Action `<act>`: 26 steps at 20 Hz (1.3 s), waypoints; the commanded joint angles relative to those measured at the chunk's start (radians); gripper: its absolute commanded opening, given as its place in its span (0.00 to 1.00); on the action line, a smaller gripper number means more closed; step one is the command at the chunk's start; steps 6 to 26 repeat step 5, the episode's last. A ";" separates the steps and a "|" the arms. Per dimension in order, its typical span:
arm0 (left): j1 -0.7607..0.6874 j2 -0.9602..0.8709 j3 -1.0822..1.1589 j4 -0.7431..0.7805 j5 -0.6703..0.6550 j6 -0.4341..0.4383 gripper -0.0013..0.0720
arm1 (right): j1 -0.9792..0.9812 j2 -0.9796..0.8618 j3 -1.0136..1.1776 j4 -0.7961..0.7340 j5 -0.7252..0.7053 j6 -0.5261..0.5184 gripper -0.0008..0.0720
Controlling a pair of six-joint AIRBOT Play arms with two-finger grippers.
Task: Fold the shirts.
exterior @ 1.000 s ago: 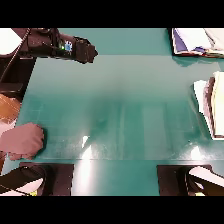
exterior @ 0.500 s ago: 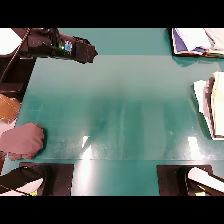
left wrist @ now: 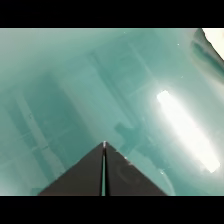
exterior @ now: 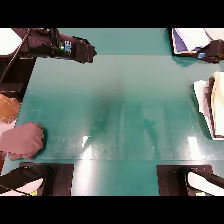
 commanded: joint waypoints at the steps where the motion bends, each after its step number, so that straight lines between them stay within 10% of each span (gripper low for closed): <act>1: 0.000 0.000 0.000 0.001 0.000 0.000 0.05 | 0.071 -0.005 0.009 0.005 -0.004 0.000 0.04; 26: 0.000 0.000 0.000 0.001 0.000 -0.001 0.05 | 0.071 -0.005 0.009 0.005 0.005 0.000 0.04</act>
